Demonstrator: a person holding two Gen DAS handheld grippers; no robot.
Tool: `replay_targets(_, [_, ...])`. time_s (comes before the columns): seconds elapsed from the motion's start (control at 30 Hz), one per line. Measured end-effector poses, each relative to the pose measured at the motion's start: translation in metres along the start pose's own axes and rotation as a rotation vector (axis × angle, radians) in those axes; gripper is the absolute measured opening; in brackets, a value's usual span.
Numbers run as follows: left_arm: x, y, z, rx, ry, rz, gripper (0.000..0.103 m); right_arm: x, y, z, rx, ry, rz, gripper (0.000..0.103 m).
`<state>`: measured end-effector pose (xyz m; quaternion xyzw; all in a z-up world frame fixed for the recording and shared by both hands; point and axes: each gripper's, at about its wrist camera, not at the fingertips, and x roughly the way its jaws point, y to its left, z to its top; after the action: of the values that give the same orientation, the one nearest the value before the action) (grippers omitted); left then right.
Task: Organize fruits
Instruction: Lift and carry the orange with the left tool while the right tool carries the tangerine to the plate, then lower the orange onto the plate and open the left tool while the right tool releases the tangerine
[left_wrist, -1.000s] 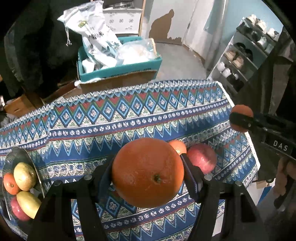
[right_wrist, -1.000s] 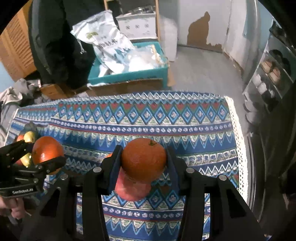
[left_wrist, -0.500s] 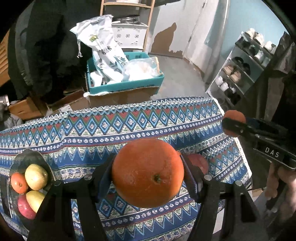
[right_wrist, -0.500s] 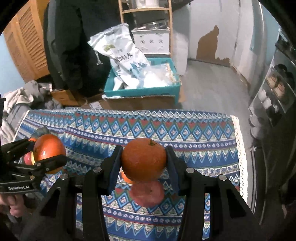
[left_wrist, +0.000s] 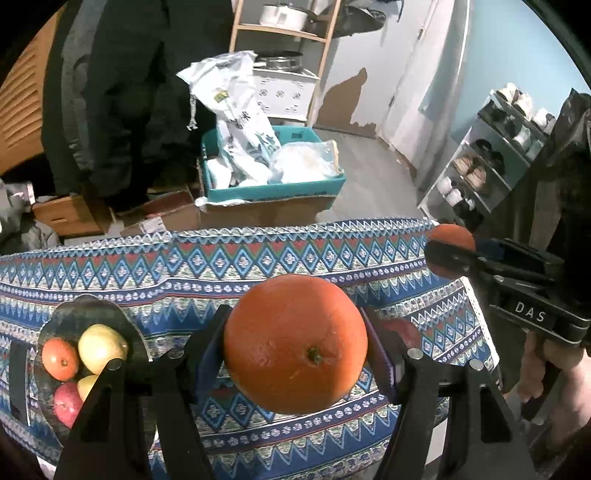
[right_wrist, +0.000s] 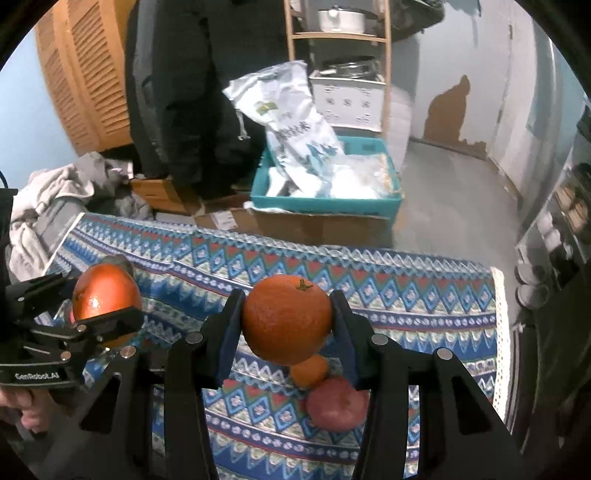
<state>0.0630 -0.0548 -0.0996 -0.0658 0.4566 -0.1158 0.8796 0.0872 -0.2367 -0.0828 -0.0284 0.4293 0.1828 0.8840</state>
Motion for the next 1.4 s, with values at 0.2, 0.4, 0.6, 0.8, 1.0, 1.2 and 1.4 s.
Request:
replay_targets(0.2, [-0.015,0.025,-0.001,-0.044,-0.022,0.013,0.07,0.005,0.028,0.011,-0.043,-0.002,0.034,0.046])
replay_targets(0.4, [-0.026,0.05,-0.004,-0.083,-0.045,0.031,0.07,0.011,0.054,0.022,-0.076,-0.006,0.081,0.046])
replay_targets(0.6, [-0.038,0.074,-0.008,-0.119,-0.064,0.06,0.07,0.018,0.081,0.033,-0.108,-0.005,0.12,0.046])
replay_targets(0.8, [-0.046,0.102,-0.014,-0.168,-0.067,0.085,0.07,0.027,0.109,0.041,-0.146,0.001,0.152,0.046])
replay_targets(1.0, [-0.052,0.131,-0.02,-0.219,-0.073,0.107,0.07,0.04,0.132,0.047,-0.172,0.021,0.188,0.046])
replay_targets(1.2, [-0.052,0.164,-0.026,-0.279,-0.067,0.133,0.07,0.057,0.157,0.052,-0.204,0.055,0.221,0.046])
replay_targets(1.4, [-0.048,0.197,-0.037,-0.332,-0.054,0.17,0.07,0.075,0.18,0.054,-0.232,0.091,0.252,0.046])
